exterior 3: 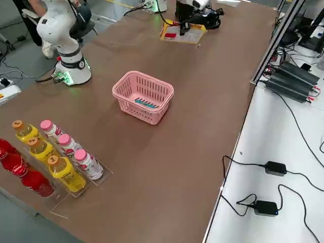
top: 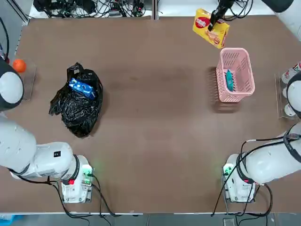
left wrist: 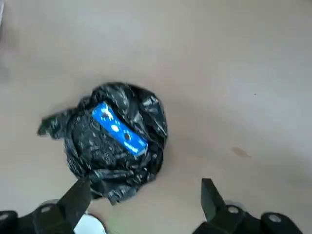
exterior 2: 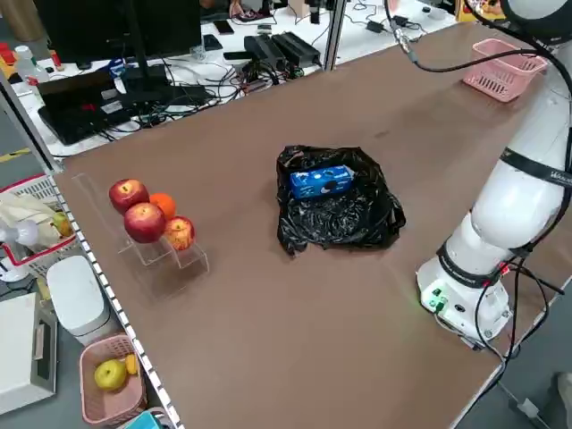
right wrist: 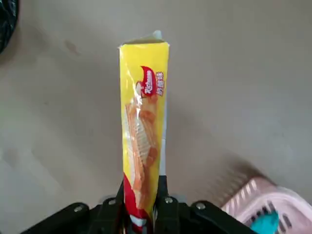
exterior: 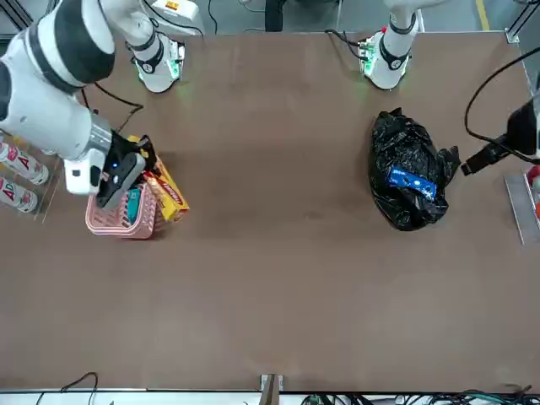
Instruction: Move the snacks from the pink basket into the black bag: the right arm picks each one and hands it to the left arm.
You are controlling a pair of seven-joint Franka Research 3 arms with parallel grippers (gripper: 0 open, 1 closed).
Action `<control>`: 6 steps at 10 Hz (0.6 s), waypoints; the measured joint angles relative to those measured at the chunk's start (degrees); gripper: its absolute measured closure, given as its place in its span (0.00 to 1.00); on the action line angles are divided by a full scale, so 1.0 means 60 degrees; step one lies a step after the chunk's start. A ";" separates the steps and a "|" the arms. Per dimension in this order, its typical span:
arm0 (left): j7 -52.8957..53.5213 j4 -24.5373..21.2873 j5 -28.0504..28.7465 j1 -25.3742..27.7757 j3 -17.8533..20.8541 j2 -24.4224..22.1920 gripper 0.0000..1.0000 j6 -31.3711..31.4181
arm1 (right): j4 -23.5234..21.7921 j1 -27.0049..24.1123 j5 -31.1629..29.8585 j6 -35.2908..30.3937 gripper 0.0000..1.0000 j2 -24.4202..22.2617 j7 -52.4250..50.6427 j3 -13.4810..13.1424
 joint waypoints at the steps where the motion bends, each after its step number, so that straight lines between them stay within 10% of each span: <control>1: -0.1113 -0.0003 -0.0006 -0.0268 -0.0236 0.0005 0.00 -0.0076 | 0.0004 0.0399 0.0036 0.0498 0.76 0.0009 0.0003 0.0000; 6: -0.6155 0.0301 -0.0011 -0.1710 -0.0647 0.0480 0.00 0.0019 | 0.0089 0.2526 0.0297 0.2672 0.76 0.0030 0.0895 0.0005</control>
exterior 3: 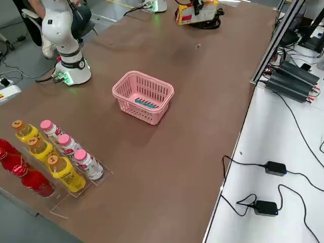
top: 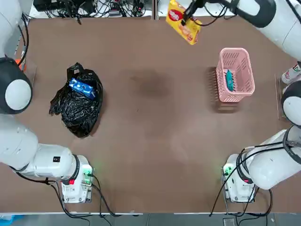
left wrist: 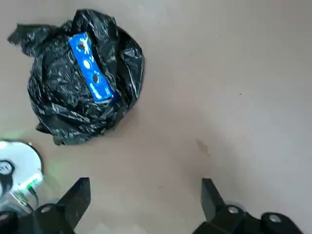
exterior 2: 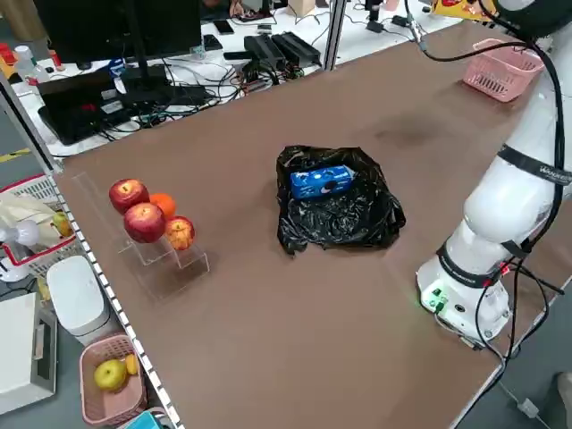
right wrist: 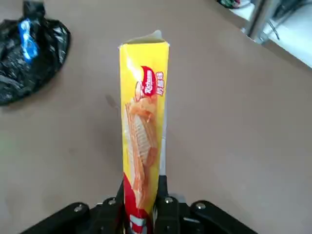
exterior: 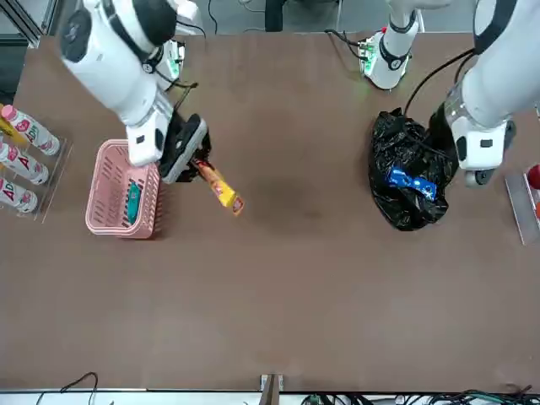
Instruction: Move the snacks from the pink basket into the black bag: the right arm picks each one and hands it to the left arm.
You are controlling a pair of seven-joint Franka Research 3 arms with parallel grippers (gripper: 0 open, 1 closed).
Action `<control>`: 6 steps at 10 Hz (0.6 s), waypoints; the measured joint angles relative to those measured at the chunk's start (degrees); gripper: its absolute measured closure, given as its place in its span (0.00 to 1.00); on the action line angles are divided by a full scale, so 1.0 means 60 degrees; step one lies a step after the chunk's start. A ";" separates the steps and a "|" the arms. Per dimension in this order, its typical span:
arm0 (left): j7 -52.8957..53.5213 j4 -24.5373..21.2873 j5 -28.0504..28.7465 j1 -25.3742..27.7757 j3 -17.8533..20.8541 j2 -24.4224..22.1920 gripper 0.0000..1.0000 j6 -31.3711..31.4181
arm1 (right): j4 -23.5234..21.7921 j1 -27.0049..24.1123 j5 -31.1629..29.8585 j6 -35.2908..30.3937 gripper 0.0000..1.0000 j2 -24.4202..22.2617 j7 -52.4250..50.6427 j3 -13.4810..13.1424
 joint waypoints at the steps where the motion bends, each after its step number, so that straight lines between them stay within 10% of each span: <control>1: -0.0799 0.0101 -0.0001 -0.0204 -0.0001 0.0065 0.00 0.0019 | 0.0055 0.0522 0.0010 0.0490 0.76 0.0015 0.0438 0.0005; 6: -0.3584 0.0674 -0.0795 -0.0802 -0.0058 0.0464 0.00 0.0387 | 0.0757 0.2093 0.0014 0.2141 0.76 0.0819 0.1659 0.0013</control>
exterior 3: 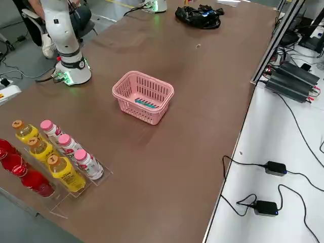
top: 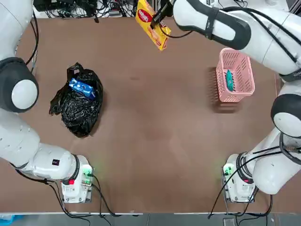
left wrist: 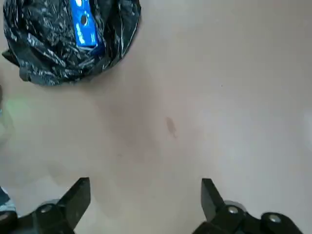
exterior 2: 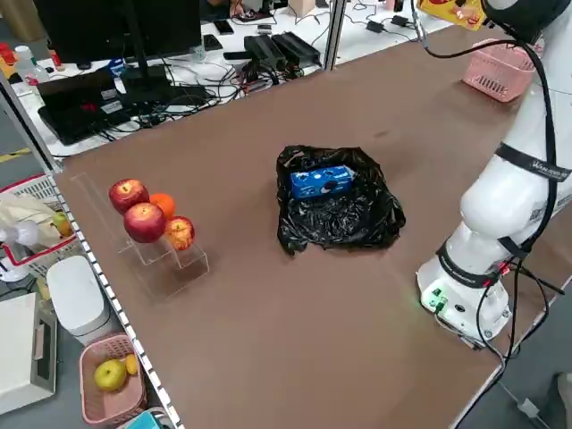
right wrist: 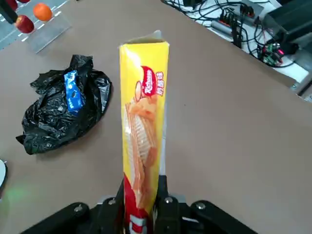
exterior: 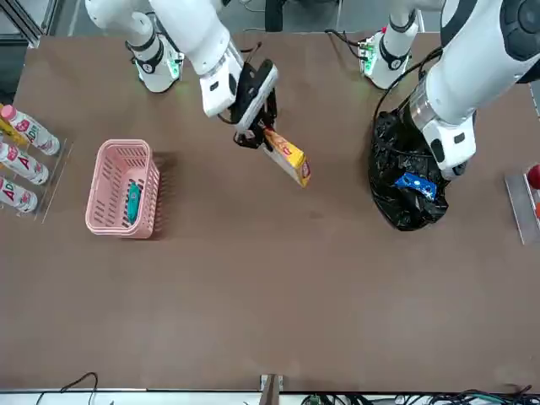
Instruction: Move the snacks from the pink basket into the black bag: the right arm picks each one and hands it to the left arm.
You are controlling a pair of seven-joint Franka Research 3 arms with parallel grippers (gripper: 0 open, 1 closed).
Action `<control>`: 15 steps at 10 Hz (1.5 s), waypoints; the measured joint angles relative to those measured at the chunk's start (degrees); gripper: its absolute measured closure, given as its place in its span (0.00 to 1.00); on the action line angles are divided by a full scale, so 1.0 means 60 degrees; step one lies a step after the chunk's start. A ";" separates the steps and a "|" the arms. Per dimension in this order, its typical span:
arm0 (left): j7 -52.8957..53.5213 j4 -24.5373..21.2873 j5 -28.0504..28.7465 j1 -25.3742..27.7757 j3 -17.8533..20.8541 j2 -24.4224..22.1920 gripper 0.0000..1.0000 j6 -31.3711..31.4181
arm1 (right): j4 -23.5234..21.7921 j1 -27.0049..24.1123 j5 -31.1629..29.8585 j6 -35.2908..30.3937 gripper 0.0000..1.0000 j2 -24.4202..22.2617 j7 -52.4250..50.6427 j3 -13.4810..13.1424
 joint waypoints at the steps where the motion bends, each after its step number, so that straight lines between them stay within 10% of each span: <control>1: -0.0048 0.0037 -0.0170 0.0003 -0.0132 -0.0001 0.00 0.0000 | 0.0203 0.0139 0.0000 0.0064 0.76 0.0181 0.0082 -0.0004; 15: -0.0791 0.0118 -0.1250 -0.0358 -0.0571 0.0327 0.00 0.0934 | 0.1045 0.1608 -0.0112 0.1141 0.76 0.1059 0.2118 -0.0059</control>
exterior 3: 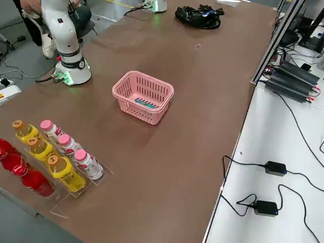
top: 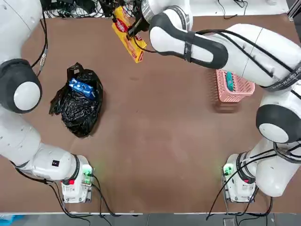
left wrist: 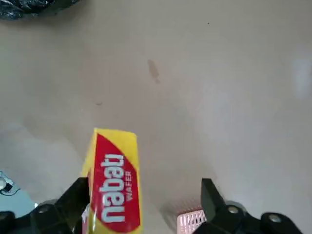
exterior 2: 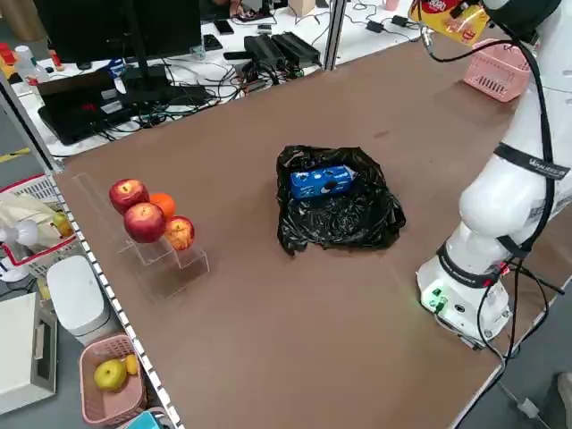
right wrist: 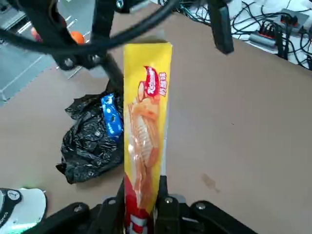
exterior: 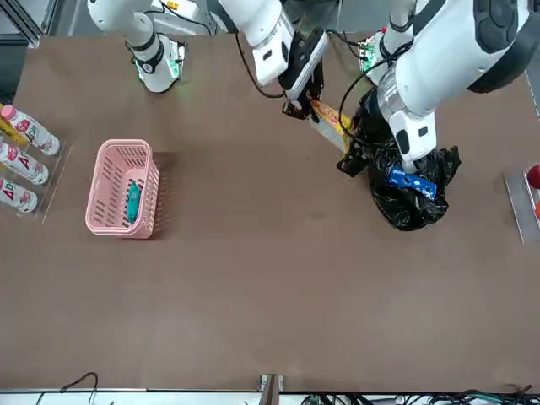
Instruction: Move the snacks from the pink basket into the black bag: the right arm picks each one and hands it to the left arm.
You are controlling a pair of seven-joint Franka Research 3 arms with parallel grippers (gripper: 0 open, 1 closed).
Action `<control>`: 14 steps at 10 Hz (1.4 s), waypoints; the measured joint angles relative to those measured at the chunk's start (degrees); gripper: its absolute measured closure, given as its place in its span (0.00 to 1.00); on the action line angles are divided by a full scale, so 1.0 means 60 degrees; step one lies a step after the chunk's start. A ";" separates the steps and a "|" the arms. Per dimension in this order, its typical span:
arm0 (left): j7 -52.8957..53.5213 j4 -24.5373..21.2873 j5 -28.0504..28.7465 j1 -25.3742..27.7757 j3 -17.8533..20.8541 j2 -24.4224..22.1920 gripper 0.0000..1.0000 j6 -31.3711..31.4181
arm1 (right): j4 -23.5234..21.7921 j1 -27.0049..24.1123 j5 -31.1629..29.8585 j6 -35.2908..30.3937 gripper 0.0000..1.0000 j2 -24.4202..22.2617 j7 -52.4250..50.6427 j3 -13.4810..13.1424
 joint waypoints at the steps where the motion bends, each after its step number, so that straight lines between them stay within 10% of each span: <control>1: -0.0001 -0.0001 0.0000 -0.0120 -0.0001 0.0069 0.00 -0.0001 | 0.0102 0.0024 -0.0142 0.0000 0.76 0.0119 0.0195 -0.0014; 4: -0.0004 -0.0007 0.0000 -0.0298 0.0001 0.0155 0.11 -0.0201 | 0.0299 0.0168 -0.0821 -0.0003 0.76 0.0400 0.1020 -0.0035; 8: 0.0240 0.0025 0.0000 -0.0277 0.0019 0.0133 0.66 -0.0758 | 0.0301 0.0192 -0.0884 -0.0051 0.76 0.0488 0.1079 -0.0110; 12: 0.0579 0.0029 0.0000 -0.0276 0.0025 0.0134 0.73 -0.1055 | 0.0305 0.0261 -0.0882 -0.0085 0.75 0.0491 0.1144 -0.0098; 14: 0.0580 0.0022 -0.0001 -0.0283 -0.0002 0.0173 0.73 -0.1064 | 0.0485 0.0301 -0.0876 -0.0006 0.48 0.0491 0.1340 -0.0068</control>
